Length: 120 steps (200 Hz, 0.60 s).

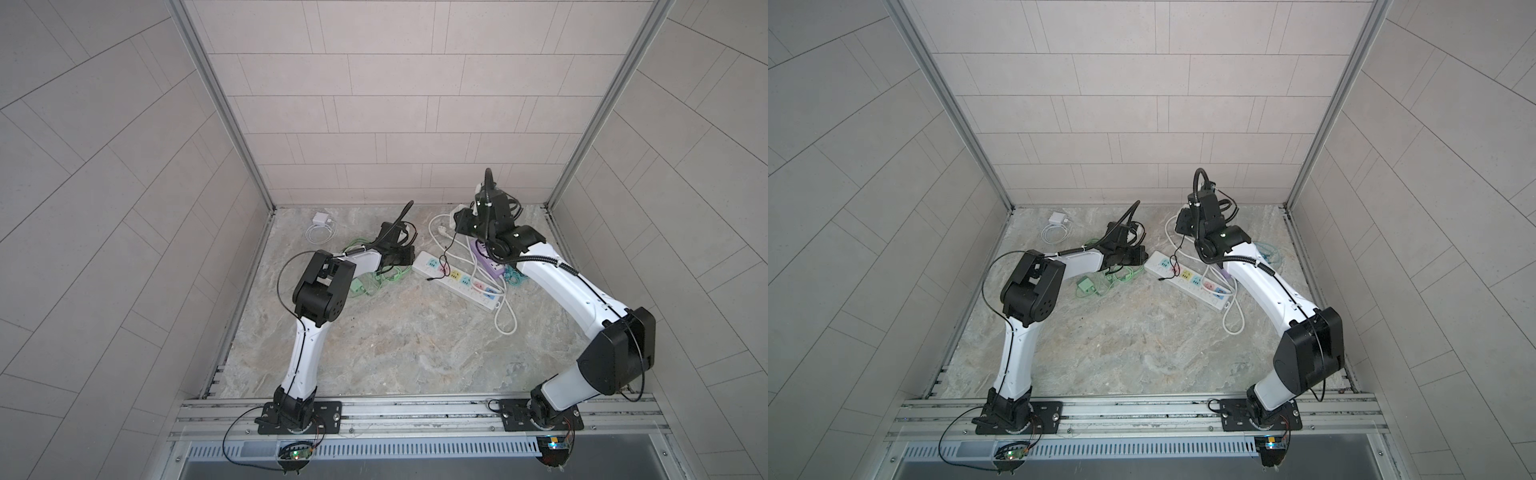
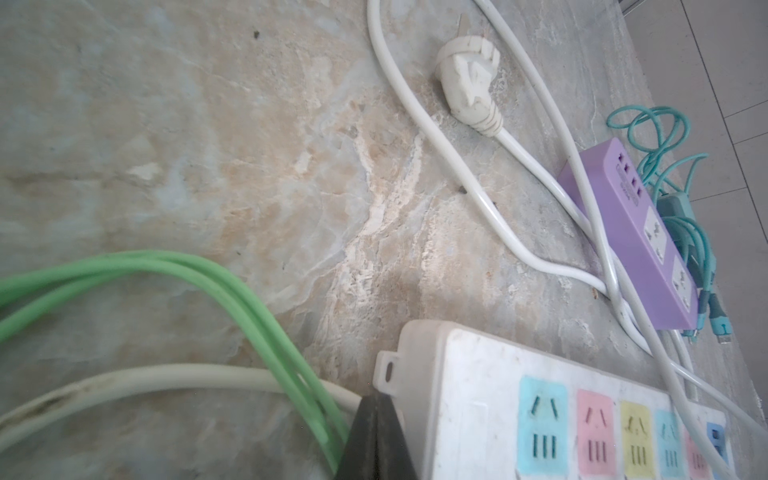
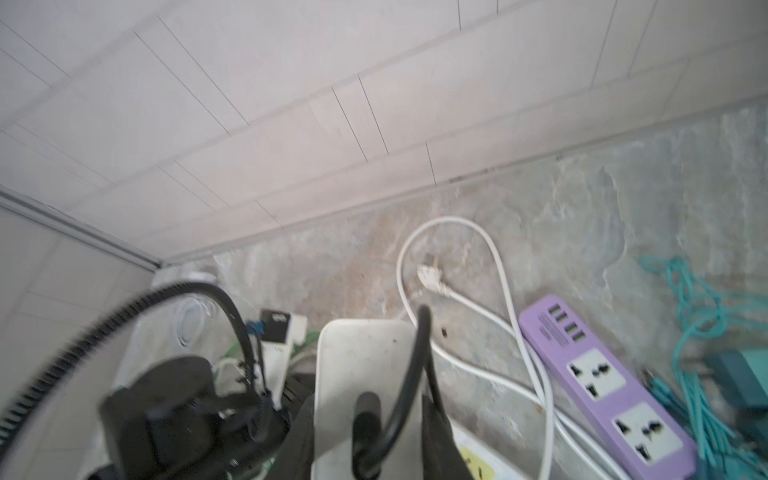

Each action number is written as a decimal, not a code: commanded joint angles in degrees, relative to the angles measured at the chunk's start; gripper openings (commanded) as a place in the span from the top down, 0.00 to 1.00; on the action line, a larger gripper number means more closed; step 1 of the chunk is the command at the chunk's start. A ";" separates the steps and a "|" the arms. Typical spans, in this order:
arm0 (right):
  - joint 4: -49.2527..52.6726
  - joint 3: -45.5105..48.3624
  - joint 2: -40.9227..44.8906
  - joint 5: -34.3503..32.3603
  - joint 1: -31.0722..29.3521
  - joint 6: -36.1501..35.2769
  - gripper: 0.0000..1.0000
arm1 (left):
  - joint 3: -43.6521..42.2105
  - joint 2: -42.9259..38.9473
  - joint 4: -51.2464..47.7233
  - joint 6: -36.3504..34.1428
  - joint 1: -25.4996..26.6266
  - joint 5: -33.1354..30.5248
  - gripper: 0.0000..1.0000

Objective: Insert the plug

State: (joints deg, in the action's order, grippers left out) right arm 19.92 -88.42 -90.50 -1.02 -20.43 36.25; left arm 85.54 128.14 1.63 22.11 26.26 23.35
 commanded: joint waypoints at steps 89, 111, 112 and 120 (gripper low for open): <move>-0.20 -7.26 -18.67 3.13 -1.19 -1.91 0.75 | -9.11 1.12 -9.73 0.53 0.59 2.28 0.98; -0.79 -0.92 -16.43 0.30 -3.04 -0.80 0.75 | -9.68 0.95 -9.08 0.81 0.55 2.79 0.98; -0.78 -0.55 -16.32 0.18 -3.17 -0.69 0.75 | -9.68 0.96 -9.05 0.82 0.59 2.81 0.98; -0.72 1.72 -15.33 -0.89 -3.89 0.16 0.75 | -10.14 0.75 -8.62 0.90 0.54 3.01 0.98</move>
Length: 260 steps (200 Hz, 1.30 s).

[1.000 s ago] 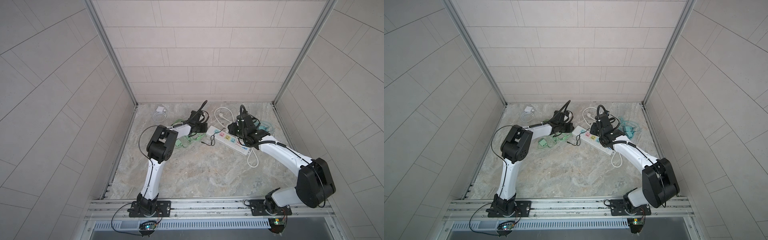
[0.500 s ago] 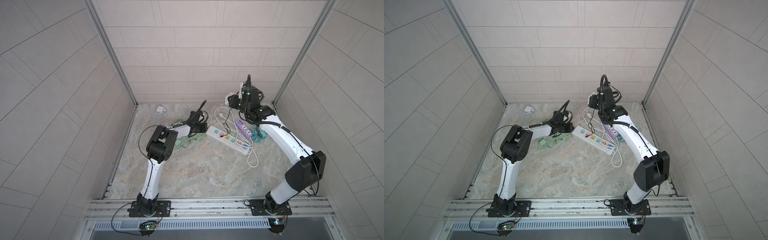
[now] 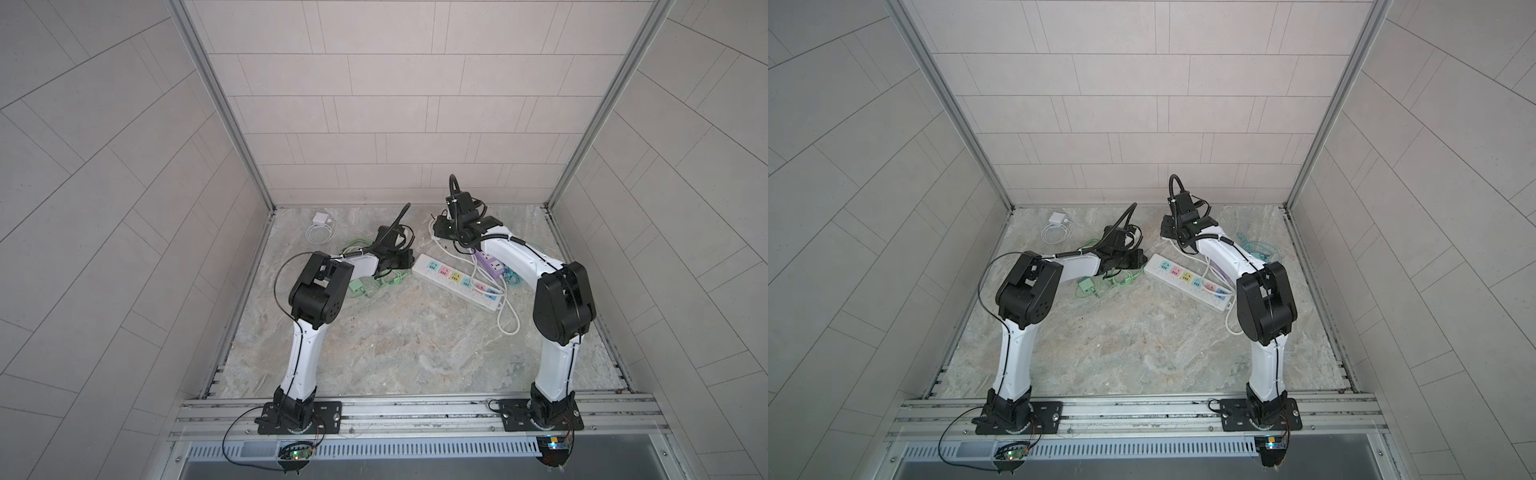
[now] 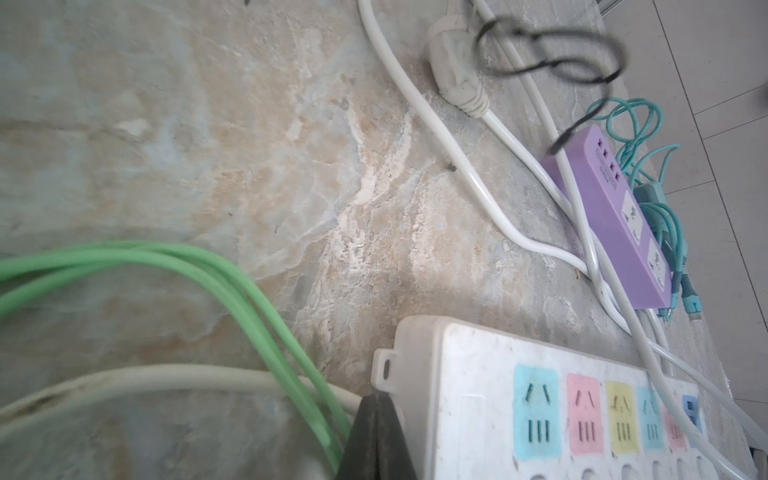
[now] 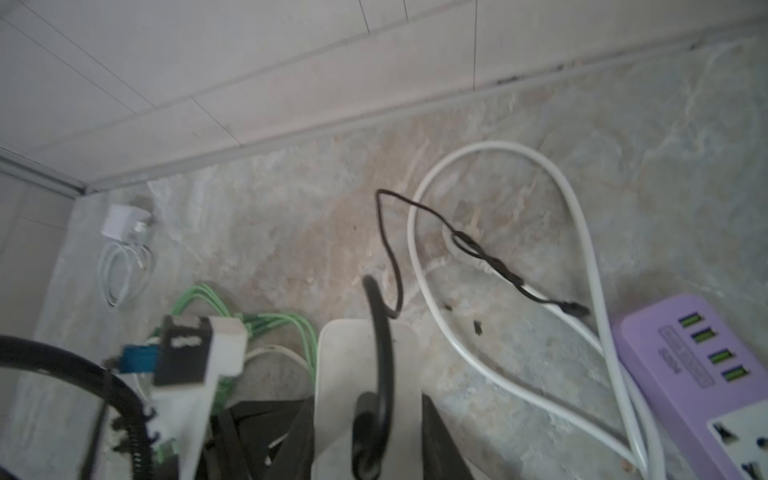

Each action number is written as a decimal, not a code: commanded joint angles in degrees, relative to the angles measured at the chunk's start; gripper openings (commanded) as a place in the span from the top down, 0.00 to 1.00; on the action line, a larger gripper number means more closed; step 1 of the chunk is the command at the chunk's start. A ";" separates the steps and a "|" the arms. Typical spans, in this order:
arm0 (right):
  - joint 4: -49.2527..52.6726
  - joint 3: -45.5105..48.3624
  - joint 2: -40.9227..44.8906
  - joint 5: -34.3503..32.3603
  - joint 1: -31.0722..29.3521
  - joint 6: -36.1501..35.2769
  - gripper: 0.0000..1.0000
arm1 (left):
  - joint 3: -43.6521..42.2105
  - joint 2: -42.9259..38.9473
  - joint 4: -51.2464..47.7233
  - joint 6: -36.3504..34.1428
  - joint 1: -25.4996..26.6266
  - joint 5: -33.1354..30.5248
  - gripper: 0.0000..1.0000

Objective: Insert the plug

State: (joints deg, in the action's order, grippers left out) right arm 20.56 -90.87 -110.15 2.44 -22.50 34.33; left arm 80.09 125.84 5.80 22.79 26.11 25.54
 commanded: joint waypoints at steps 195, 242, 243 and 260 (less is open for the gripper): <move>-0.41 25.12 18.19 -13.43 -12.92 12.28 0.75 | -34.29 -12.40 5.97 6.70 3.96 -0.03 0.99; -1.65 23.40 14.80 -13.71 -13.10 13.82 0.75 | -36.17 -19.17 4.69 7.18 4.00 -2.85 0.82; -1.70 23.34 14.66 -13.70 -13.10 13.87 0.75 | -36.25 -19.38 4.67 7.27 3.97 -2.86 0.81; -2.05 22.47 13.48 -13.44 -13.12 14.35 0.75 | -37.34 -22.15 4.67 7.66 4.03 -2.69 0.79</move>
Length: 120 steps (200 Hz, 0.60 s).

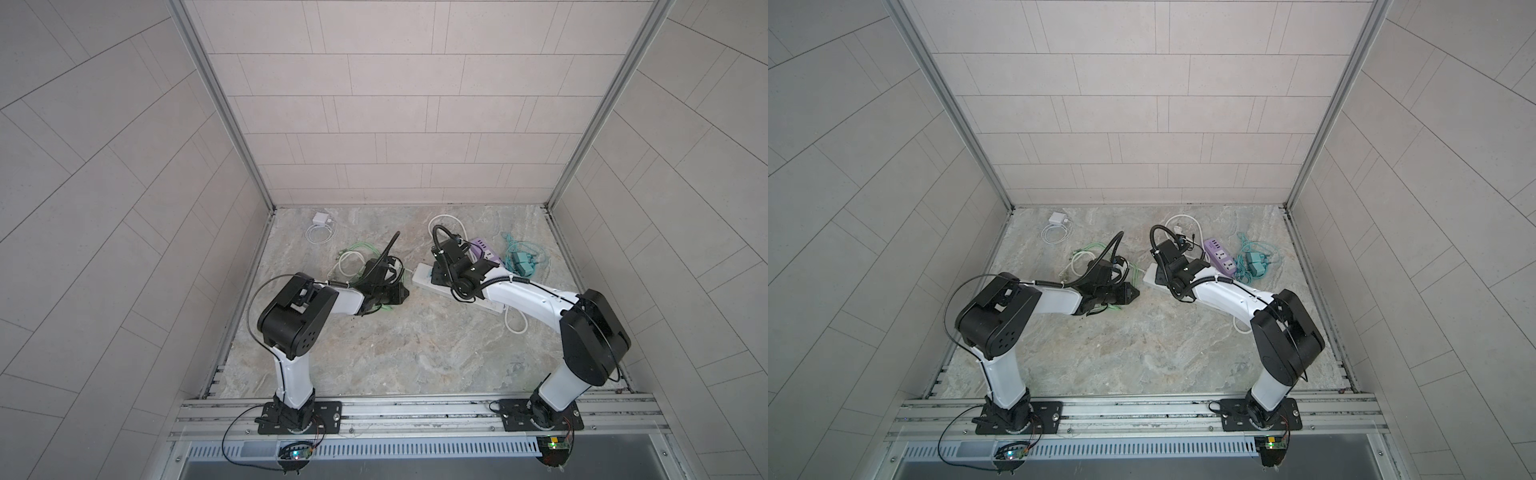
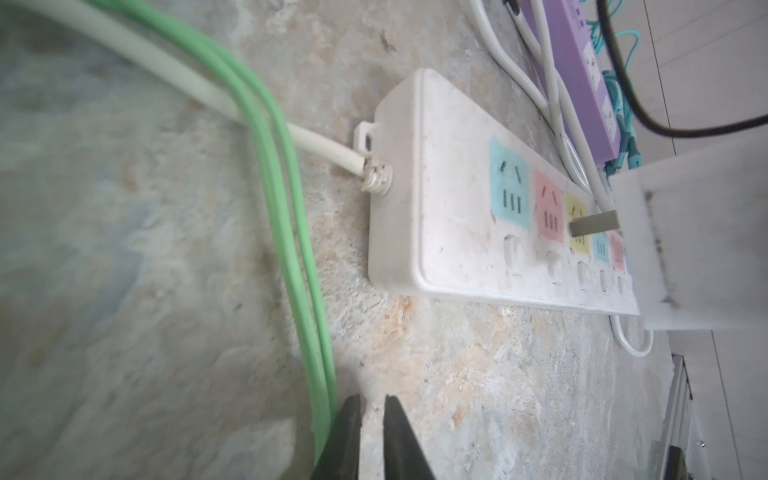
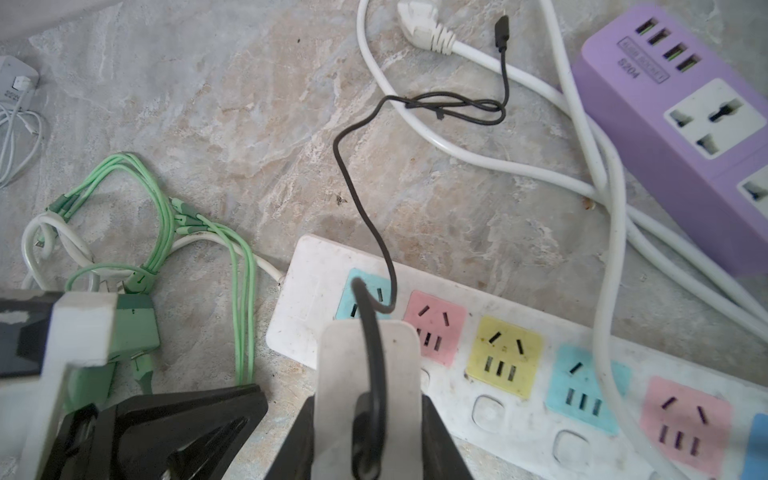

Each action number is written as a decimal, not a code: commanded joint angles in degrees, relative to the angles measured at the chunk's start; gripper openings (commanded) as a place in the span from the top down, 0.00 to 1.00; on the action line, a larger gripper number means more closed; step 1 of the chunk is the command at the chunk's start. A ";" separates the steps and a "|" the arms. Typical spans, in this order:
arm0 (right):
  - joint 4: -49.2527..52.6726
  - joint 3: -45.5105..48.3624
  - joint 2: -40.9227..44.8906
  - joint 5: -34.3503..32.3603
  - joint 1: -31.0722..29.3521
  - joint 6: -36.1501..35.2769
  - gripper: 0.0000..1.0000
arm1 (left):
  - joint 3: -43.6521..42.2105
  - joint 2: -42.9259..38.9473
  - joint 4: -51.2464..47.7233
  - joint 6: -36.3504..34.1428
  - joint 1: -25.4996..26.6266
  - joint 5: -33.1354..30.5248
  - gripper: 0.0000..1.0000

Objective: Insert the plug

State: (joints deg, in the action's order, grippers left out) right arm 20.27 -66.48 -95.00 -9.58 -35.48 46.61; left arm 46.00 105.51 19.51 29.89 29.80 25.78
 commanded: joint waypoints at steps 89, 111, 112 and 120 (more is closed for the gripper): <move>-1.93 -3.38 -5.11 -1.29 -0.15 4.52 0.75 | -5.80 -16.71 -11.70 1.22 0.28 -1.87 0.75; -1.36 -3.31 -5.77 -1.75 -0.11 5.52 0.75 | -5.80 -19.98 -13.79 0.88 0.32 -2.69 0.74; -1.36 -3.31 -5.77 -1.75 -0.11 5.52 0.75 | -5.82 -20.12 -13.84 0.88 0.33 -2.72 0.74; -1.16 -3.14 -5.81 -2.15 -0.11 5.81 0.75 | -5.79 -21.23 -14.68 0.74 0.29 -2.90 0.74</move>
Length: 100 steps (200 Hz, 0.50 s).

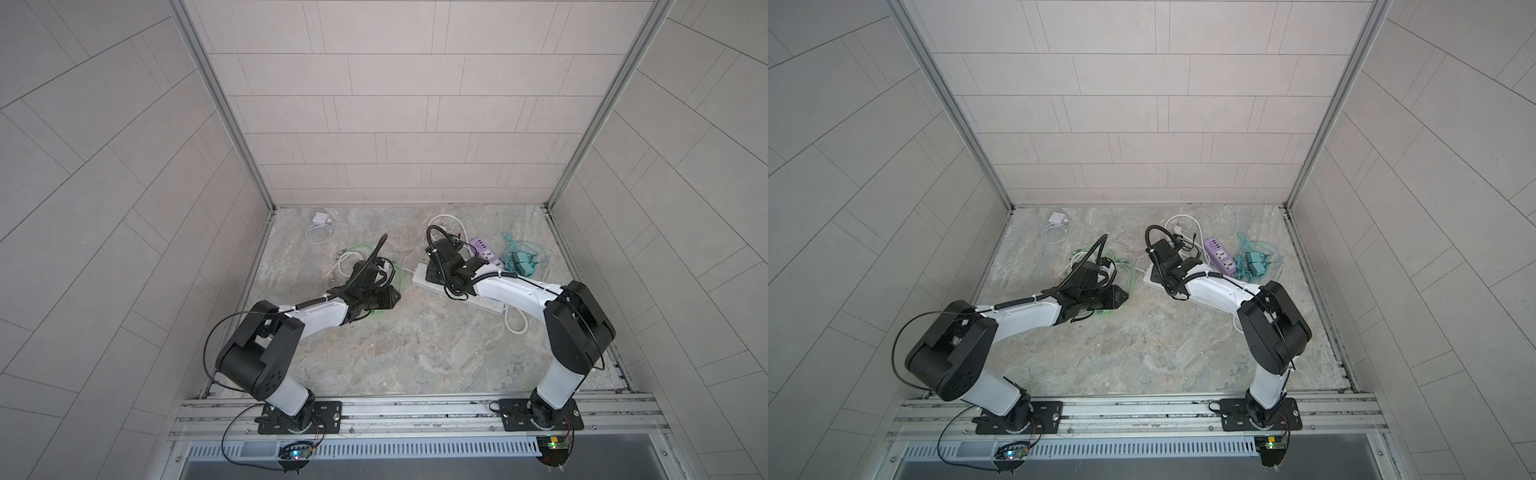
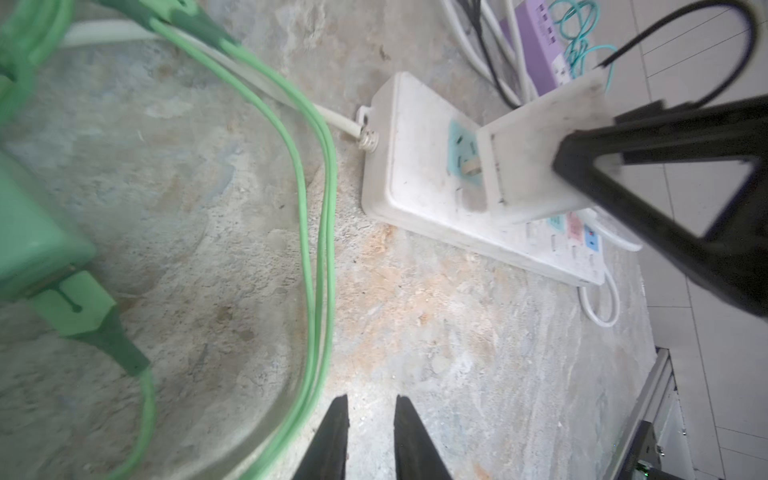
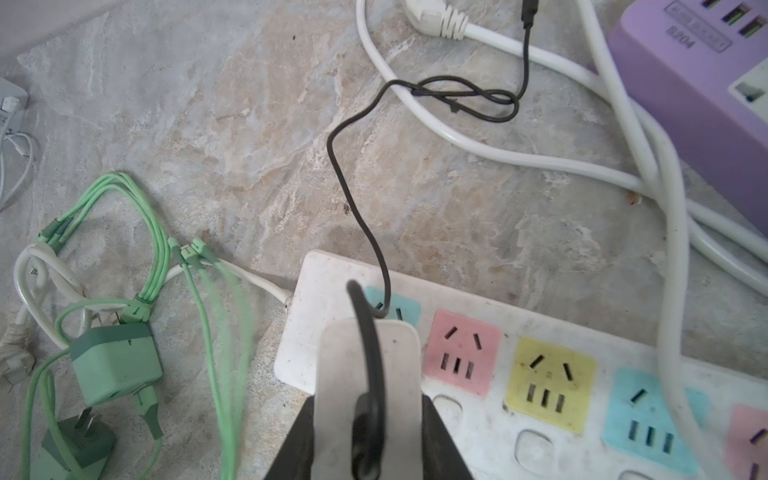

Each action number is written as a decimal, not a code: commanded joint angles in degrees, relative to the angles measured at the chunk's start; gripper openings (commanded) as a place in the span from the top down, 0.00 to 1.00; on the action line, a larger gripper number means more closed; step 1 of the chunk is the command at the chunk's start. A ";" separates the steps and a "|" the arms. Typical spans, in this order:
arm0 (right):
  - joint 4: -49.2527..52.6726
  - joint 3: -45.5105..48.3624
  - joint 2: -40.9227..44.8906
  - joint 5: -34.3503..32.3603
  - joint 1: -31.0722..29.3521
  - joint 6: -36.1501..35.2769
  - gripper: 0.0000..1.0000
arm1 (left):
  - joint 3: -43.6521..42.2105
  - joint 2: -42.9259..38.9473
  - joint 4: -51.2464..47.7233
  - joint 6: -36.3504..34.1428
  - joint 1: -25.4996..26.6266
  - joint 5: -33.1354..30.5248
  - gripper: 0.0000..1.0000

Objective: Insert the plug

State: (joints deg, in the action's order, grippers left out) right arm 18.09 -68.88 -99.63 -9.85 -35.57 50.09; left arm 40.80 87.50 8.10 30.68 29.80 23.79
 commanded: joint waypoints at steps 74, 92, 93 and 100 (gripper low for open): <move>4.05 -0.04 2.15 -5.74 -1.09 3.76 0.77 | -2.09 -7.50 -5.29 0.43 0.22 -5.76 0.73; 5.63 -1.23 1.12 -5.94 -1.02 3.69 0.77 | -2.21 -5.93 -2.06 0.77 0.25 -7.21 0.73; 5.64 -1.24 1.12 -5.87 -0.96 3.65 0.77 | -2.21 -5.76 -1.83 0.78 0.25 -7.24 0.73; 5.81 -1.30 0.66 -5.76 -0.85 3.91 0.77 | -1.62 -4.83 -0.20 0.55 0.14 -7.07 0.73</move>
State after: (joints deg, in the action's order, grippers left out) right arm 19.79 -69.36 -99.81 -12.64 -36.34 52.71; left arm 39.35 81.08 3.60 30.89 29.80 18.83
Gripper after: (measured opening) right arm 0.304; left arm 0.271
